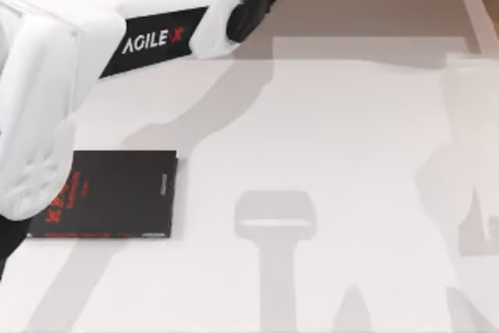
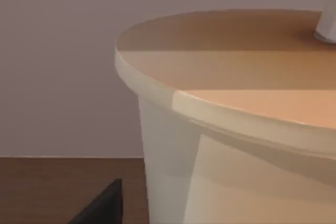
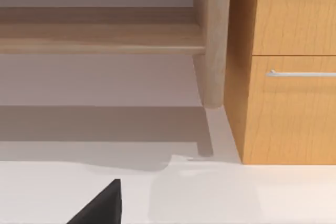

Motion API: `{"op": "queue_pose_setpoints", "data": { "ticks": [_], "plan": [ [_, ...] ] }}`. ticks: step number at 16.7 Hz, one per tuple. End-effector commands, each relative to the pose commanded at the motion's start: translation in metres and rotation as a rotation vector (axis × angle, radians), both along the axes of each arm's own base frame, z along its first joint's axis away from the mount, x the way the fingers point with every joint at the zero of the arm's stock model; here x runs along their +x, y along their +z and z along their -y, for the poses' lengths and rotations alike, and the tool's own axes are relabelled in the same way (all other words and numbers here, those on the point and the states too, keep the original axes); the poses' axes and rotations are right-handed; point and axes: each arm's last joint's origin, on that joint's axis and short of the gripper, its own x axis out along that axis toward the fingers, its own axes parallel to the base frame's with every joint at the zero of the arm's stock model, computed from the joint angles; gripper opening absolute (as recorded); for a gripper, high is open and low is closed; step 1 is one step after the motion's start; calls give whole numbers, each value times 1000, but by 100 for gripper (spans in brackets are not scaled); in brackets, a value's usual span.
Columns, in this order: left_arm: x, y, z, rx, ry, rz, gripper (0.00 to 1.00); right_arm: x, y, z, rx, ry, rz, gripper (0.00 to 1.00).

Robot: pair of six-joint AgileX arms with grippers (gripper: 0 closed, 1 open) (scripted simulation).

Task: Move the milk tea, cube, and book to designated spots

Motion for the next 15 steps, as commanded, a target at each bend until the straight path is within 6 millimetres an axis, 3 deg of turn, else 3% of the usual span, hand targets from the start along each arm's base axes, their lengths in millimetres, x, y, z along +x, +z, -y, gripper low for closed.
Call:
{"op": "queue_pose_setpoints", "data": {
  "ticks": [12, 15],
  "plan": [
    [0, 0, 0, 0, 0, 0, 2, 0, 0, 0, 0, 0, 0, 100],
    [0, 0, 0, 0, 0, 0, 0, 0, 0, 0, 0, 0, 0, 100]
  ]
}}
